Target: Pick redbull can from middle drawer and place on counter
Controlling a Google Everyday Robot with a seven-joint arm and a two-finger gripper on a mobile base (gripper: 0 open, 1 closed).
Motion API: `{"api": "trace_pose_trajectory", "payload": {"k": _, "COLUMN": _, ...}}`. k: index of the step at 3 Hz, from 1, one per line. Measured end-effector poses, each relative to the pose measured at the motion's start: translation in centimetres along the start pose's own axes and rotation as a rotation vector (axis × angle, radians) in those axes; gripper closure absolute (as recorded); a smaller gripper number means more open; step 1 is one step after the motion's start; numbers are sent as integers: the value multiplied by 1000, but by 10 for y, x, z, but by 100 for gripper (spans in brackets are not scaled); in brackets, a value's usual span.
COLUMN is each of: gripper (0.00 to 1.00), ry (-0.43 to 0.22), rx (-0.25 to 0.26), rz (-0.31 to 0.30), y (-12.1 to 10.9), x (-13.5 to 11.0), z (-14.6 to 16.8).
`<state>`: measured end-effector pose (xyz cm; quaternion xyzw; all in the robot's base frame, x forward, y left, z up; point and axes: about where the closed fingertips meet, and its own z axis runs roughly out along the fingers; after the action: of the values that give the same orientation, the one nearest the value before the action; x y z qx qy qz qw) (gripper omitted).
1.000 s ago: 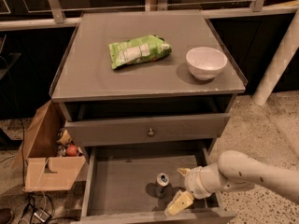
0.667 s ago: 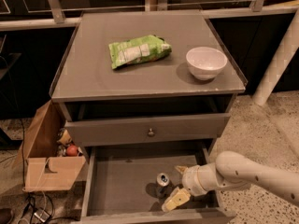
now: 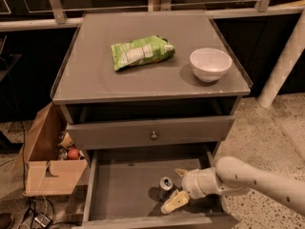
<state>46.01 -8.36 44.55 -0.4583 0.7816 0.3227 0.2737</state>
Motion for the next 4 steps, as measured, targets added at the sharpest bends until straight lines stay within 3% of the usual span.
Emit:
{"api": "trace_pose_trajectory", "payload": {"k": 3, "gripper": 0, "ry": -46, "rx": -13, "rz": 23, "y": -2, "x": 14, "z": 14}}
{"api": "trace_pose_trajectory", "payload": {"k": 4, "gripper": 19, "ry": -46, "rx": -13, "rz": 23, "y": -2, "x": 14, "z": 14}}
